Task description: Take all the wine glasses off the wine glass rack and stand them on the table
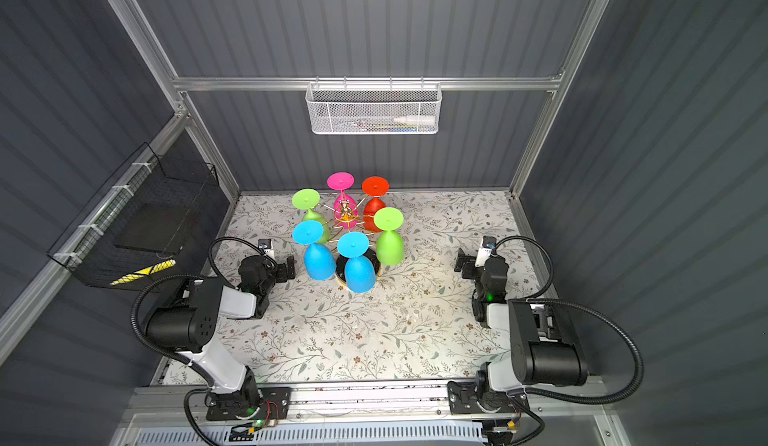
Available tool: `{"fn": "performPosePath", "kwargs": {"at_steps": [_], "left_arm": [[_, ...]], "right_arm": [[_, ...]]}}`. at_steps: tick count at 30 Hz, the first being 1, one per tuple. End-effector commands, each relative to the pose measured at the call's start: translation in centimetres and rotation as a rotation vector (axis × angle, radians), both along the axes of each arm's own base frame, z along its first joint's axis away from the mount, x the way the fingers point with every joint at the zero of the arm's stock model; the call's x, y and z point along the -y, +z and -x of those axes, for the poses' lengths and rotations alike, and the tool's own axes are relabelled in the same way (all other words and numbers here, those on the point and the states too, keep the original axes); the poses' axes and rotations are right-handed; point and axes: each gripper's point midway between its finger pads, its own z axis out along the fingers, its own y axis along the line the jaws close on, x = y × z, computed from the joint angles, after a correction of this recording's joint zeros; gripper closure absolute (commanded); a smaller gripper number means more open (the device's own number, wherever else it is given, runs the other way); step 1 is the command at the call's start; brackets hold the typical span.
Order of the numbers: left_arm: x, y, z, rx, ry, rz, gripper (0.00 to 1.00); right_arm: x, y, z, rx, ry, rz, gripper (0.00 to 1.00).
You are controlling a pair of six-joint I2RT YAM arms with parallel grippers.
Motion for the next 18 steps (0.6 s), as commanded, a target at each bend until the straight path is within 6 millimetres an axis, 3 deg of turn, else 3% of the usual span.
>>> {"fn": "performPosePath", "kwargs": {"at_steps": [1, 18], "left_arm": [[-0.01, 0.68, -0.54, 0.02, 0.007, 0.003, 0.0], [-0.04, 0.55, -0.61, 0.014, 0.009, 0.002, 0.0]], "right_arm": [[0.09, 0.76, -0.34, 0.022, 0.002, 0.003, 0.01], [0.24, 0.74, -0.35, 0.021, -0.004, 0.001, 0.01]]}}
